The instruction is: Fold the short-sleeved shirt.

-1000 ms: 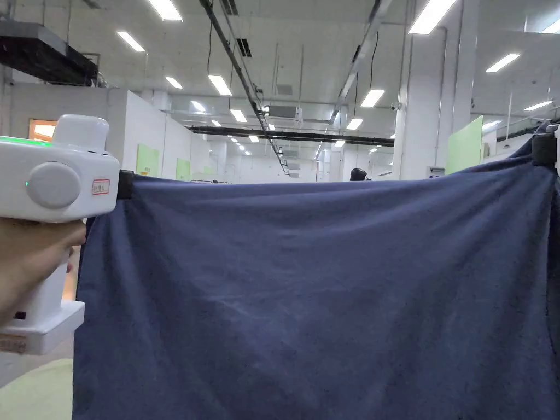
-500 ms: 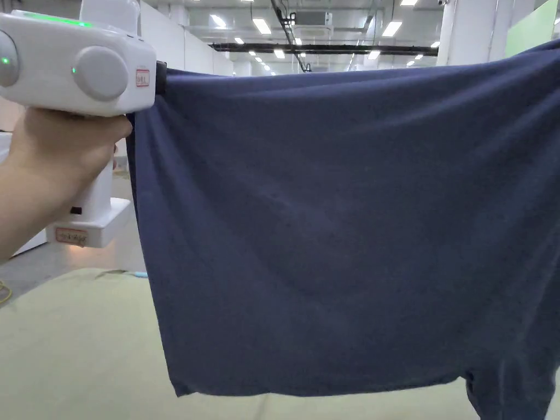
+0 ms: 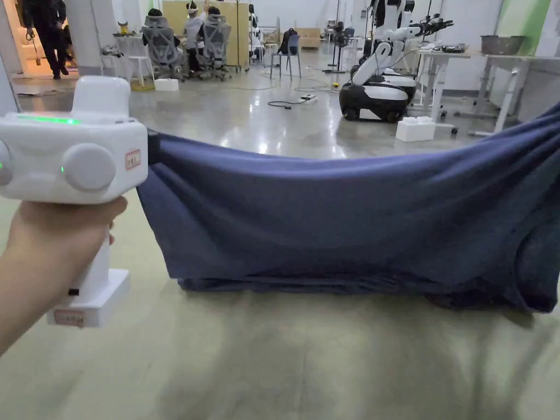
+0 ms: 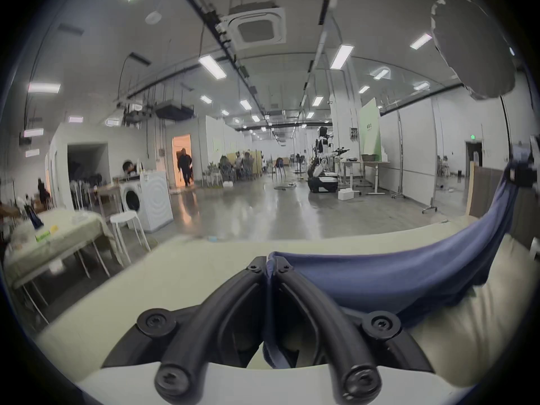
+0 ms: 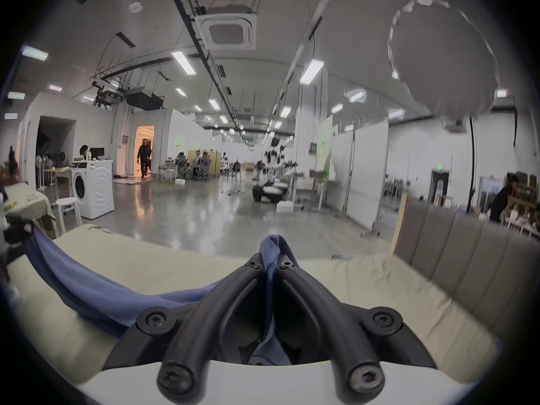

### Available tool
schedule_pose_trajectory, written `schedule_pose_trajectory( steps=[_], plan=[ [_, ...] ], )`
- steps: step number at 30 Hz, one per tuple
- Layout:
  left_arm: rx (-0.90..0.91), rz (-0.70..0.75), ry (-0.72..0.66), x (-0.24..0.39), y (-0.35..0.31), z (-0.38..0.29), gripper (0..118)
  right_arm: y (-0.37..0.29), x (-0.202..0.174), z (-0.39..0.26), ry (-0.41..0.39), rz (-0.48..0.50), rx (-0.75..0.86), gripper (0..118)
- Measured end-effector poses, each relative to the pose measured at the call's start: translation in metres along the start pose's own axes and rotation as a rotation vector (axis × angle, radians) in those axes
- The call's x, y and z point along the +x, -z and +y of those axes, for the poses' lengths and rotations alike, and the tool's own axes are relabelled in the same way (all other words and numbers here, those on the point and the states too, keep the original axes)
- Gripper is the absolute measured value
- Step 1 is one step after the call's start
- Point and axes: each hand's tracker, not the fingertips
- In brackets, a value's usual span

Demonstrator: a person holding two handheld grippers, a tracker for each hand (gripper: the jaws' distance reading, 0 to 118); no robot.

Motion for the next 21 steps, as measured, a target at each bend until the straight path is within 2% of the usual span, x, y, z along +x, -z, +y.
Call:
schedule_pose_trajectory(
  steps=[5,10,14,17,21],
  plan=[
    [-0.066,-0.038,0.004,-0.007,-0.050,-0.033,1,-0.053,0.017,-0.040,0.059,0.020,-0.030,6],
    [-0.064,-0.103,0.027,-0.020,-0.138,-0.048,1,-0.158,0.042,-0.066,0.072,0.065,-0.025,6],
    [-0.113,-0.134,0.051,-0.026,-0.221,-0.075,1,-0.254,0.064,-0.088,0.121,0.093,-0.028,6],
    [-0.122,-0.150,0.026,-0.035,-0.282,-0.104,1,-0.325,0.076,-0.114,0.120,0.126,-0.052,6],
    [-0.117,-0.174,-0.026,-0.046,-0.359,-0.142,1,-0.404,0.093,-0.155,0.050,0.125,-0.065,6]
  ],
)
